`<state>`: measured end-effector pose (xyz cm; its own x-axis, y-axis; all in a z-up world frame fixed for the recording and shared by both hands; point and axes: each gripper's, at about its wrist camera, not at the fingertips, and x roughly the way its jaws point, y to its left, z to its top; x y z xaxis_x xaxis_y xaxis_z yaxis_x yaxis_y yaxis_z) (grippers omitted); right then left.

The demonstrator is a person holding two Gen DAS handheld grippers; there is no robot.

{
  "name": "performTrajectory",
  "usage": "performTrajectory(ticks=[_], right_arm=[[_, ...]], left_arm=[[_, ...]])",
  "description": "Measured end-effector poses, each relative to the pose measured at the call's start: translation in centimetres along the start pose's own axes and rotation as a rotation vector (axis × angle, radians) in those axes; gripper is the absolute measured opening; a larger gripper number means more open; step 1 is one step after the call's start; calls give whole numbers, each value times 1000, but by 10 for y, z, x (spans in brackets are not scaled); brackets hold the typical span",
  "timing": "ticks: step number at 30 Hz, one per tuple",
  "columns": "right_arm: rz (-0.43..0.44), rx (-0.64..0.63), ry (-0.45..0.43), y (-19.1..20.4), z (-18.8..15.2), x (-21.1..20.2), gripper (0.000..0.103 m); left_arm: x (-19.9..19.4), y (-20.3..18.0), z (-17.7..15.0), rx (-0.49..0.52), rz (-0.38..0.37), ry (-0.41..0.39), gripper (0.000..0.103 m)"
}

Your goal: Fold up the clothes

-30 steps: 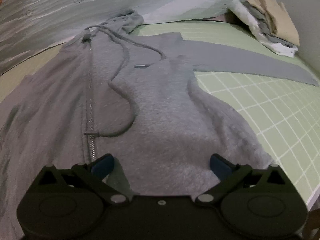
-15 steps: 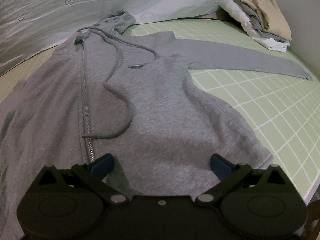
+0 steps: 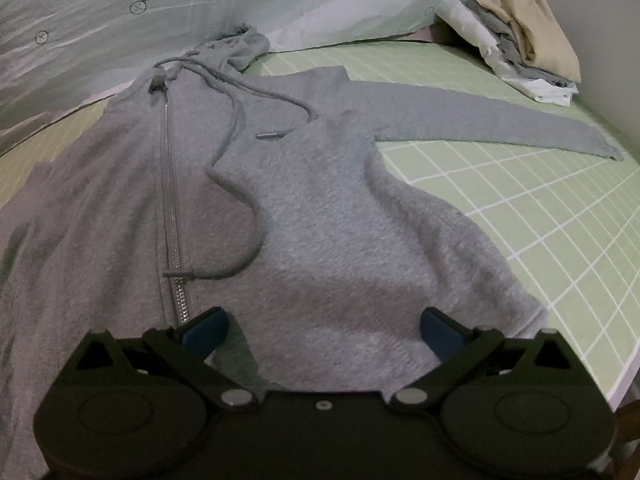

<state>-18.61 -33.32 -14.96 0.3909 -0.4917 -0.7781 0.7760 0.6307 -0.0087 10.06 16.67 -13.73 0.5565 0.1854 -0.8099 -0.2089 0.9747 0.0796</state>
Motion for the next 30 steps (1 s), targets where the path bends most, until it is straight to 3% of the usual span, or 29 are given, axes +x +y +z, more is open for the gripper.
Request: performTrajectory(ticks=[3, 10, 15, 22, 26, 29, 30], right_arm=[[2, -1, -5, 0, -1, 0, 103], [38, -35, 13, -3, 6, 2, 103], [76, -36, -34, -18, 18, -5, 103], [73, -10, -119, -67, 40, -25, 103], [53, 11, -146, -104, 49, -29, 103], [37, 32, -153, -127, 55, -26, 103], [30, 34, -155, -134, 56, -24, 103]], left_arm=[[-13, -16, 2, 22, -41, -12, 10], [-45, -56, 5, 67, -150, -45, 9], [-70, -92, 6, 108, -239, -68, 9], [-130, -223, -12, 245, -483, -92, 9], [-182, -300, -42, 279, -758, -40, 10], [-207, -344, -66, 347, -880, 11, 29], [-213, -354, -72, 365, -891, 26, 49]])
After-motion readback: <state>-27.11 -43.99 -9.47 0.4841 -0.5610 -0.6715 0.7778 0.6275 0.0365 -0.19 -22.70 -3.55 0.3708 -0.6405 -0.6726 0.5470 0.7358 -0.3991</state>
